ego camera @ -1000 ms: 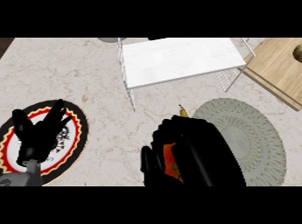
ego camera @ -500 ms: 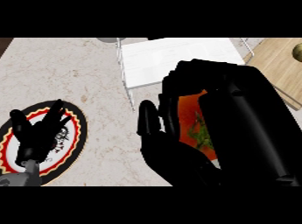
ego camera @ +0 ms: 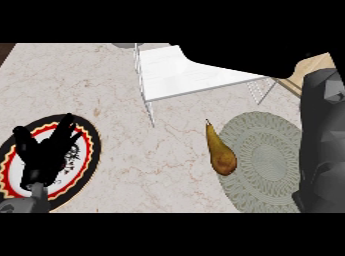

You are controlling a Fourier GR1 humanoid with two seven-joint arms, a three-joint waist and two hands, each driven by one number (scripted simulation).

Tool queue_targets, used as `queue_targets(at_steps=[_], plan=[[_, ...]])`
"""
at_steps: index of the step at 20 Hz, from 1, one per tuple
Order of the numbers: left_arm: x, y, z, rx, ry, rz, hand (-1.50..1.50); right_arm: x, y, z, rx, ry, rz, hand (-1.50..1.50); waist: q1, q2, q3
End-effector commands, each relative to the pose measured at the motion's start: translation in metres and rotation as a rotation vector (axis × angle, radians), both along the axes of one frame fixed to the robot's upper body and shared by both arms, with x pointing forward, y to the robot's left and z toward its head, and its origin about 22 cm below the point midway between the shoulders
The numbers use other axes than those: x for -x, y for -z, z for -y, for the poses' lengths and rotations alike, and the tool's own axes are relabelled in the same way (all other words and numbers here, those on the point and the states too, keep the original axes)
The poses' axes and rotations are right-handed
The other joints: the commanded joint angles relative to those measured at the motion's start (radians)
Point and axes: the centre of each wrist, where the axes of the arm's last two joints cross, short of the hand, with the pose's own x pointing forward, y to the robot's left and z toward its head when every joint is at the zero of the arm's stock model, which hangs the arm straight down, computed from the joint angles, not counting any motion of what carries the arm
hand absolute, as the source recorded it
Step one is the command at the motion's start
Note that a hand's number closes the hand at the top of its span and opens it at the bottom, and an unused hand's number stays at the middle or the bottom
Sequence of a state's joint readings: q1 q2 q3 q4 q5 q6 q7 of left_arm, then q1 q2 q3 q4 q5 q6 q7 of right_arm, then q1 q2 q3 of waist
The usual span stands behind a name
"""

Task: Pick the tomato from the placemat and place it in the tiered shelf

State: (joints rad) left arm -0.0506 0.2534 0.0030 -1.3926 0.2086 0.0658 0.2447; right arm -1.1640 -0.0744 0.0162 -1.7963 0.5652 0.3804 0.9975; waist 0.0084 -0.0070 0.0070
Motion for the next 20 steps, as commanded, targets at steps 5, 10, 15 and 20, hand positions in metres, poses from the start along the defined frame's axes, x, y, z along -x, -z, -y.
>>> queue_targets(at_steps=[5, 10, 15, 20], plan=[[0.004, 0.012, 0.003, 0.017, 0.011, -0.078, 0.0, -0.057, -0.041, 0.028, 0.034, 0.055, -0.078, 1.5, 0.002, 0.01, -0.008], [0.009, 0.014, -0.001, 0.017, 0.012, -0.085, 0.0, -0.086, -0.031, 0.027, 0.12, 0.01, -0.115, 1.5, 0.008, 0.012, -0.008], [-0.006, 0.007, 0.009, 0.018, 0.019, -0.077, 0.0, -0.107, -0.013, 0.02, 0.153, 0.011, -0.094, 1.5, 0.003, 0.011, -0.007], [-0.002, 0.018, 0.009, 0.009, 0.018, -0.081, 0.0, -0.133, -0.006, 0.021, 0.155, 0.035, -0.096, 1.5, 0.01, 0.015, -0.008]])
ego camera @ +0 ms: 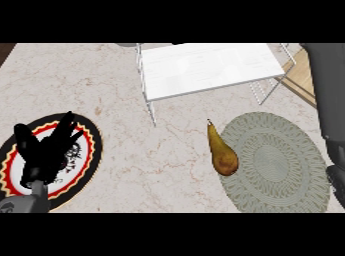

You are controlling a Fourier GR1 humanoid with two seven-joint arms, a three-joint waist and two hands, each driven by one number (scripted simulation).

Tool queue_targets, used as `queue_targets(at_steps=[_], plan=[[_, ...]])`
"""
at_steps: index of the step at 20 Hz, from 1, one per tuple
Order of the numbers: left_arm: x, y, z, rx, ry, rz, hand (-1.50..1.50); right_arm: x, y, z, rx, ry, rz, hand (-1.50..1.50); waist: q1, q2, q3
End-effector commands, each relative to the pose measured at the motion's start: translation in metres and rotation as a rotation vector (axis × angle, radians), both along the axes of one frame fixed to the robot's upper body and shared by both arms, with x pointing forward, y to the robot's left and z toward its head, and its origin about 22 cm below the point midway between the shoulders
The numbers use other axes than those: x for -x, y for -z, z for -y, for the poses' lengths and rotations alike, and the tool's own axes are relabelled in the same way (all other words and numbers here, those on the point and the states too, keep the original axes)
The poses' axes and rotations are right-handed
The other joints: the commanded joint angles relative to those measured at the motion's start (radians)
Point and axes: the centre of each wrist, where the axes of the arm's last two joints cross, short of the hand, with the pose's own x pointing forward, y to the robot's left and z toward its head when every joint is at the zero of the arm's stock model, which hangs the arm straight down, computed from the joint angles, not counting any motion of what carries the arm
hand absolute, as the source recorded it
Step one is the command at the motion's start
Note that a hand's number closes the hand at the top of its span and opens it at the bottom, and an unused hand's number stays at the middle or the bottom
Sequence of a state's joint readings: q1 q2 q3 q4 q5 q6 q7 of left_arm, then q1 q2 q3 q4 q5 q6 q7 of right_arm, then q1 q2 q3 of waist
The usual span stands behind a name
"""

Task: Pick the tomato from the placemat and place it in the tiered shelf

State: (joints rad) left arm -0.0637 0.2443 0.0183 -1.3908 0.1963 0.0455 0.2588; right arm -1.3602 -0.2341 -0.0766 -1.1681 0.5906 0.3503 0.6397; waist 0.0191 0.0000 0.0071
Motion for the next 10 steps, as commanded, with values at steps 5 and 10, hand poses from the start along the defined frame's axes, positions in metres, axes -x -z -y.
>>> queue_targets(at_steps=[5, 10], plan=[[0.011, 0.022, 0.008, 0.011, 0.021, -0.079, 0.0, -0.037, 0.022, 0.003, 0.023, 0.01, 0.002, 1.5, 0.006, 0.008, -0.008], [0.002, 0.015, 0.008, 0.007, 0.016, -0.091, 0.0, -0.052, 0.033, 0.005, -0.007, 0.0, 0.078, 1.5, 0.008, 0.01, -0.008]])
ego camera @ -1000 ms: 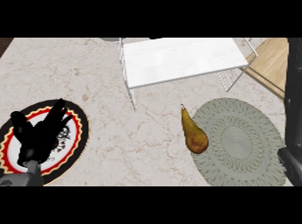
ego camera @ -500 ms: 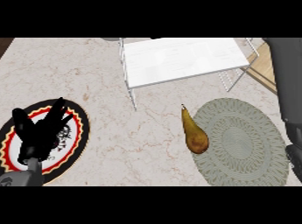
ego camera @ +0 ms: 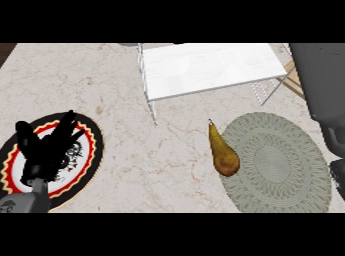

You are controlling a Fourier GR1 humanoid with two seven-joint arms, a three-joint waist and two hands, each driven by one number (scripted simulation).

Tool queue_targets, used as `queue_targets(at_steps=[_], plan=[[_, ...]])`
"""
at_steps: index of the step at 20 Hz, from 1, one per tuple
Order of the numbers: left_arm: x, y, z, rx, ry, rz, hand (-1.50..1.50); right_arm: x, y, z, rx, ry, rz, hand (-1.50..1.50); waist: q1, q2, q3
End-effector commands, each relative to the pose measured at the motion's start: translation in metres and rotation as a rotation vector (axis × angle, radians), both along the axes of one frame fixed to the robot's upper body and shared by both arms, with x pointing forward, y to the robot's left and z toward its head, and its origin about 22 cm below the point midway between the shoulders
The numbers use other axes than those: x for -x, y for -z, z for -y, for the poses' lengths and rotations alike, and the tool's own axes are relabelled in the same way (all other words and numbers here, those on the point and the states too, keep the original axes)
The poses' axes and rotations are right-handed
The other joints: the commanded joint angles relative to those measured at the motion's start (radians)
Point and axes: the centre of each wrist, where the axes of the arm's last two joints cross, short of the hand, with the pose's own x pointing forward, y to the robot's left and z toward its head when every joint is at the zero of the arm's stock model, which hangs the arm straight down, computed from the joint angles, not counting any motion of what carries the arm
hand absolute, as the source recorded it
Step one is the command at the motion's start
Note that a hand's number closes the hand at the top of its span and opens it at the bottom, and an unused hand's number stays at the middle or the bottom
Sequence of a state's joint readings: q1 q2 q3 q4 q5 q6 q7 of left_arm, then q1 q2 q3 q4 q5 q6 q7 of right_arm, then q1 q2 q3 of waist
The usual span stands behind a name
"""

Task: Pick the tomato from the placemat and place it in the tiered shelf

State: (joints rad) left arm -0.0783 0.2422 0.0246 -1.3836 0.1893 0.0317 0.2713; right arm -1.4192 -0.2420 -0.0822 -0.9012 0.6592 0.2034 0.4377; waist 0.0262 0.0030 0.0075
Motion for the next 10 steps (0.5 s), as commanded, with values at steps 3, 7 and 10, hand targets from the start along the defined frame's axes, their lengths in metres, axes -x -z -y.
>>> queue_targets(at_steps=[3, 7, 10], plan=[[0.009, 0.008, 0.013, 0.006, -0.002, -0.075, 0.0, -0.007, -0.008, 0.003, -0.039, -0.051, 0.03, 1.5, -0.006, 0.0, -0.008], [0.023, 0.029, -0.012, 0.014, -0.037, -0.079, 0.0, -0.01, 0.01, 0.003, -0.011, -0.059, 0.017, 1.5, -0.018, -0.002, -0.008], [0.006, 0.021, 0.011, -0.003, 0.015, -0.076, 0.0, -0.02, -0.003, 0.012, 0.06, -0.042, 0.014, 1.5, -0.008, 0.003, -0.008]])
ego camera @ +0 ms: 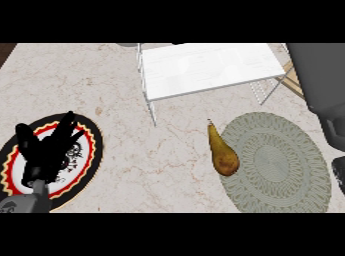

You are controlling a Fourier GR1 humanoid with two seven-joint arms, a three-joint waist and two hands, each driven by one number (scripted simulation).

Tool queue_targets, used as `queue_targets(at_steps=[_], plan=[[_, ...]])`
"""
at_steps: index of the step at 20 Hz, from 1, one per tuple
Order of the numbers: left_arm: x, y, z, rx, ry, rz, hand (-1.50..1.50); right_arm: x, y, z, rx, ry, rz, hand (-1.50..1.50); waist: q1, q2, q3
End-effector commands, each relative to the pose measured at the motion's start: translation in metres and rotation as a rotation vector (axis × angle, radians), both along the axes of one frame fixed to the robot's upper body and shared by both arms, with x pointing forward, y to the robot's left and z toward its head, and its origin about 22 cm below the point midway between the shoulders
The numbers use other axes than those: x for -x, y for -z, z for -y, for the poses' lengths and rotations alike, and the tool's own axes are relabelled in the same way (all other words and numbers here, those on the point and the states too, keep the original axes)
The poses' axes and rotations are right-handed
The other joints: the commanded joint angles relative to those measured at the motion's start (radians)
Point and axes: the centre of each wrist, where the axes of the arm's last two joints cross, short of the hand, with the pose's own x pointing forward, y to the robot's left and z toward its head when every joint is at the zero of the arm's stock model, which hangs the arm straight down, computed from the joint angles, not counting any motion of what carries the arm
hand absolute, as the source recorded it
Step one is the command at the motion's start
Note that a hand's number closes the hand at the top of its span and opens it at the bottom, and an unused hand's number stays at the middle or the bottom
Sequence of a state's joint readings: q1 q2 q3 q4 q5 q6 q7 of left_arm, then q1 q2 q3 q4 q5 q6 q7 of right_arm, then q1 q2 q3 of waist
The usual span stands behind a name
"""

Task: Pick the tomato from the placemat and place it in the tiered shelf

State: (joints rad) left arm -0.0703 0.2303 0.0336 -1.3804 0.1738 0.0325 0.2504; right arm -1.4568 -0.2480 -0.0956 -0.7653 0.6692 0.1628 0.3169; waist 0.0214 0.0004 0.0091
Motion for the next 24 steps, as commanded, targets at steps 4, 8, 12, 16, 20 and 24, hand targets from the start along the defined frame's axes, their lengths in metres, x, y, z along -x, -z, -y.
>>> queue_targets(at_steps=[4, 8, 12, 16, 20, 24], plan=[[0.006, 0.009, -0.002, 0.009, -0.007, -0.091, 0.0, -0.004, -0.01, 0.002, -0.173, 0.066, -0.033, 1.5, 0.002, 0.006, -0.01], [0.003, 0.019, 0.008, 0.012, -0.02, -0.09, 0.0, 0.0, -0.008, -0.009, -0.306, 0.075, -0.041, -1.5, -0.014, 0.002, -0.01], [0.009, 0.014, 0.003, 0.023, -0.003, -0.078, 0.0, -0.007, 0.005, 0.004, -0.489, 0.06, -0.047, -1.5, -0.004, 0.004, -0.009], [0.012, 0.023, -0.001, 0.008, -0.005, -0.09, 0.0, -0.002, -0.027, 0.02, -0.633, 0.027, -0.059, -1.5, -0.014, 0.001, -0.01], [0.016, 0.019, 0.001, 0.029, -0.004, -0.106, 0.0, -0.005, -0.034, 0.05, -0.759, 0.101, -0.001, -1.5, -0.002, 0.004, -0.009], [0.005, 0.005, -0.001, 0.008, 0.005, -0.087, 0.0, -0.003, -0.044, 0.076, -0.769, 0.214, 0.106, -1.5, -0.006, 0.004, -0.01]])
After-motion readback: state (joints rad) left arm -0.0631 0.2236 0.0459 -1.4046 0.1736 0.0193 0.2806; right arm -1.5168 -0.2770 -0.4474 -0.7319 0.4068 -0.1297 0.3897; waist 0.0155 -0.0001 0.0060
